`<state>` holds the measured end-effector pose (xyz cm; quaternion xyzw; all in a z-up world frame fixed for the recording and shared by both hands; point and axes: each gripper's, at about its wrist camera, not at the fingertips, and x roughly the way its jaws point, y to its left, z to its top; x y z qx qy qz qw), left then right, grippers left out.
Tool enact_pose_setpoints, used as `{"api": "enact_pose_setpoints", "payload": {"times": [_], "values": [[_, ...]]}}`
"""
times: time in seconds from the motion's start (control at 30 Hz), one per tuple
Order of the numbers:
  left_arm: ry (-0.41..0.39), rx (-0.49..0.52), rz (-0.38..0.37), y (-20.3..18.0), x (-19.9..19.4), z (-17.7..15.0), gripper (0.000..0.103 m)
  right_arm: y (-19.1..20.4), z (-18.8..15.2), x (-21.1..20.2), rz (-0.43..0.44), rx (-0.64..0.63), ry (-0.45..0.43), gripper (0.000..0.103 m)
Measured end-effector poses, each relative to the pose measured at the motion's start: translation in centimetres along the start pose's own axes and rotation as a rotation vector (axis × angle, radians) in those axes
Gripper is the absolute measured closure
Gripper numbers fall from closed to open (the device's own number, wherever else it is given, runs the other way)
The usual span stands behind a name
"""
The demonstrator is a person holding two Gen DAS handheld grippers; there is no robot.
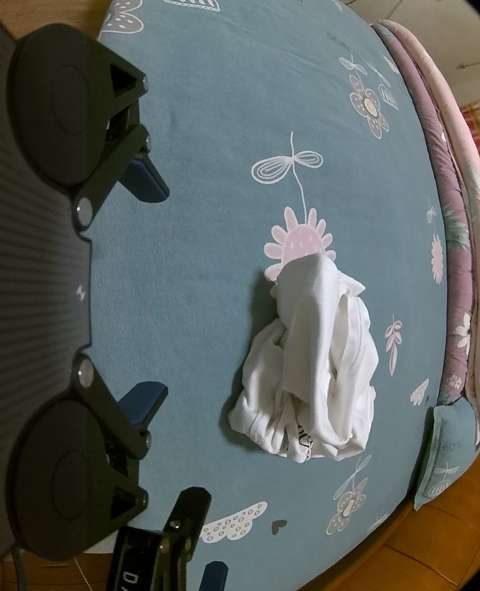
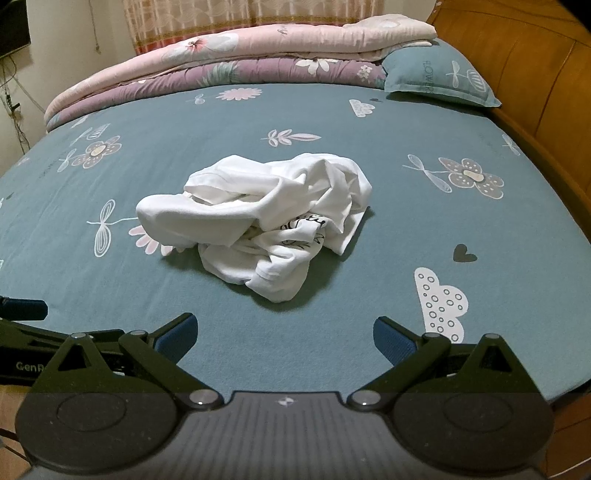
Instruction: Fold clothes
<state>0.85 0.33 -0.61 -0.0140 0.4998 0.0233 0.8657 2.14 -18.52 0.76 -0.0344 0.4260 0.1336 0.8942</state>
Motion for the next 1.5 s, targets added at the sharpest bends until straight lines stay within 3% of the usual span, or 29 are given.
{"api": "enact_pose_setpoints", "payload": {"times": [0.77, 1.07, 1.5], "values": [[-0.004, 0.013, 0.032, -0.1, 2.2, 2.4, 0.001, -1.1, 1.1, 1.7, -0.010, 0.018, 0.012, 0.000], [0.002, 0.027, 0.044, -0.3, 4.1, 4.3, 0.001, -2.2, 2.2, 4.9, -0.013, 0.037, 0.052, 0.000], [0.000, 0.083, 0.071, -1.3, 9.5, 9.8, 0.001, -3.2, 5.2, 11.2, -0.002, 0.024, 0.114, 0.000]]}}
